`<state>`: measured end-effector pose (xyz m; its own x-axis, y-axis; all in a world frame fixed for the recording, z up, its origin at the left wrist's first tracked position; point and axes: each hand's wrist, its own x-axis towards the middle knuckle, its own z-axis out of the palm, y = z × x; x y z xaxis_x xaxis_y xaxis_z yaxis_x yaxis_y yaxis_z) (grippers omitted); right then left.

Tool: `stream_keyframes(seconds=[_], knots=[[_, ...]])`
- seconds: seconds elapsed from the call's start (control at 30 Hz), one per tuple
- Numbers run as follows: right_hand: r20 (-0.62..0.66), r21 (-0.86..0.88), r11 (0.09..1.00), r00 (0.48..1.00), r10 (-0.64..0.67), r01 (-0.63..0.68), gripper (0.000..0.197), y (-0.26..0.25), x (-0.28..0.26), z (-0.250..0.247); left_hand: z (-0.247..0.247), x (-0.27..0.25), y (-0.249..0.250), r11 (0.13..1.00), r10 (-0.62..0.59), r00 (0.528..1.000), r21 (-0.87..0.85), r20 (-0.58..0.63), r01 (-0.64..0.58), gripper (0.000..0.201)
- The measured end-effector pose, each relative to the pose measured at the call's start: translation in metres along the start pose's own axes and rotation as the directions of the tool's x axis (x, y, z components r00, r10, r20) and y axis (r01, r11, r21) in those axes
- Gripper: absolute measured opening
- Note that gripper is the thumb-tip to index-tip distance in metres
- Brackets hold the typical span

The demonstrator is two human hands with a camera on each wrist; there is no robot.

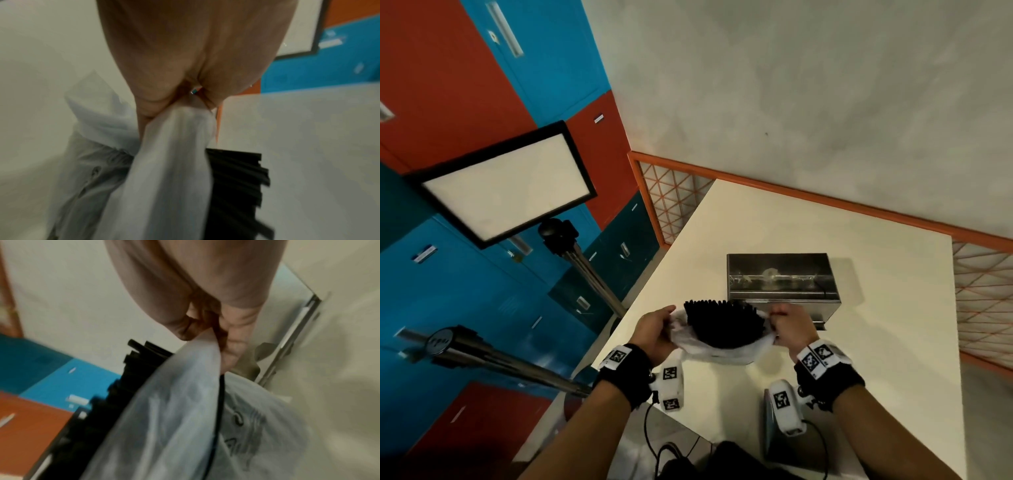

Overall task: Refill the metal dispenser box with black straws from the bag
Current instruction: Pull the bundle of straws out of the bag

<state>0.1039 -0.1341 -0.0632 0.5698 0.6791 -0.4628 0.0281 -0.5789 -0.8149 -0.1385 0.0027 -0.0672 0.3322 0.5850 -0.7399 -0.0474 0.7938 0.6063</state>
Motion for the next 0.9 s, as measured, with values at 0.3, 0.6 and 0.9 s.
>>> stream_keyframes(seconds=[0.3, 0.6, 0.9], knots=[[0.092, 0.517, 0.803, 0.952, 0.292, -0.296, 0.031, -0.007, -0.003, 0.015, 0.006, -0.017, -0.006, 0.988, -0.071, 0.989, -0.144, -0.131, 0.051, 0.017], [0.075, 0.526, 0.831, 0.983, 0.17, -0.184, 0.018, -0.003, -0.017, 0.014, 0.009, -0.028, -0.017, 0.913, 0.006, 0.979, 0.4, -0.202, 0.077, 0.041], [0.171, 0.42, 0.894, 0.981, 0.092, -0.157, 0.035, 0.002, -0.023, 0.025, 0.026, -0.018, -0.029, 0.915, -0.025, 0.985, 0.393, -0.172, 0.092, 0.029]])
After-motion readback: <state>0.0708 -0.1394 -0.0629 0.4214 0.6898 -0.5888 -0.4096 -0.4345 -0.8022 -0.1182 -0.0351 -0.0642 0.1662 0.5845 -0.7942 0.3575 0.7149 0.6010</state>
